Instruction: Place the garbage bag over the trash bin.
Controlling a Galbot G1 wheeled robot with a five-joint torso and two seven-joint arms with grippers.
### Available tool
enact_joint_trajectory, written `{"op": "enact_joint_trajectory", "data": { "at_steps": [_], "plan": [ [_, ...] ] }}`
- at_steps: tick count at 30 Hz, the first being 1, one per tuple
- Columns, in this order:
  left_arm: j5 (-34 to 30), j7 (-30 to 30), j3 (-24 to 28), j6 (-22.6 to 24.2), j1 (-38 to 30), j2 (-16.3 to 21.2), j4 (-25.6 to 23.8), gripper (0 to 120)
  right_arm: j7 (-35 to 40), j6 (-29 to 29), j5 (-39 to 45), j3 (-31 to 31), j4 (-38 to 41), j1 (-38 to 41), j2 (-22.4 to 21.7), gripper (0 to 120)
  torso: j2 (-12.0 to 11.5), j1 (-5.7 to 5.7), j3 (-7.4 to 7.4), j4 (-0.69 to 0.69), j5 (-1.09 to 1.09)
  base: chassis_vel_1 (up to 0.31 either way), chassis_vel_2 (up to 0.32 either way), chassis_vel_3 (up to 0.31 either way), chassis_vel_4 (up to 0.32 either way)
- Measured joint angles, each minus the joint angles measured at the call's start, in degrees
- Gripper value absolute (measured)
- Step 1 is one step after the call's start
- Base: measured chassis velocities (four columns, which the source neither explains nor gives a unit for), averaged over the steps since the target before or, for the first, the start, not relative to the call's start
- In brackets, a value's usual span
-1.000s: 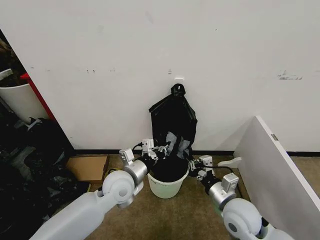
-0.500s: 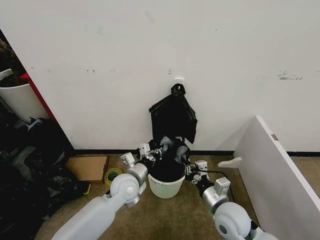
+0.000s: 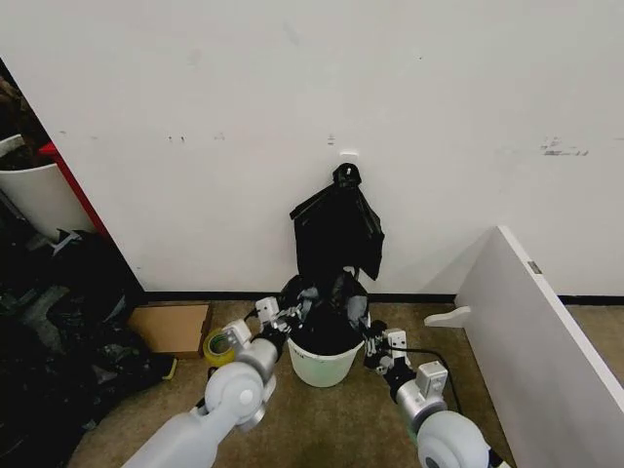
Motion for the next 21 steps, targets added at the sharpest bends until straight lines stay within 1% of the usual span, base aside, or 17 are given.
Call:
{"op": "enact_joint_trajectory", "data": {
  "at_steps": [1, 4, 8, 13, 16, 21],
  "plan": [
    [0.0, 0.0, 0.0, 0.0, 0.0, 0.0, 0.0, 0, 0.0, 0.0, 0.0, 0.0, 0.0, 0.0, 0.0, 0, 0.0, 0.0, 0.0, 0.0, 0.0, 0.0, 0.0, 0.0, 0.0],
    [1.1, -0.5, -1.5, 0.0, 3.8, 0.4, -1.4, 0, 1.2, -1.5, -0.4, -0.3, 0.0, -0.6, 0.5, 0, 0.0, 0.0, 0.0, 0.0, -0.01, 0.0, 0.0, 0.0, 0.0],
    [3.2, -0.8, -2.2, 0.0, 6.8, 0.7, -1.2, 0, 3.0, -4.1, -0.9, -0.9, -0.3, -0.6, 0.9, 0, 0.0, 0.0, 0.0, 0.0, 0.0, 0.0, 0.0, 0.0, 0.0],
    [3.5, -1.2, -3.4, 0.3, 8.5, 0.6, -1.5, 0, 3.6, -6.4, -1.2, -0.9, 0.4, -0.9, 0.6, 0, 0.0, 0.0, 0.0, 0.0, 0.0, 0.0, 0.0, 0.0, 0.0],
    [3.5, -1.5, -4.4, 0.6, 9.4, 1.1, -2.2, 0, 3.9, -8.5, -1.7, -0.7, 0.8, -1.2, -0.2, 0, 0.0, 0.0, 0.0, -0.01, 0.0, 0.0, 0.0, 0.0, 0.0],
    [3.4, -1.8, -5.4, 1.1, 9.9, 1.7, -2.7, 0, 3.9, -10.2, -2.3, -1.0, 0.1, -0.8, -0.8, 0, 0.0, 0.0, 0.0, -0.01, 0.0, 0.0, 0.0, 0.0, 0.0]
  ]
}}
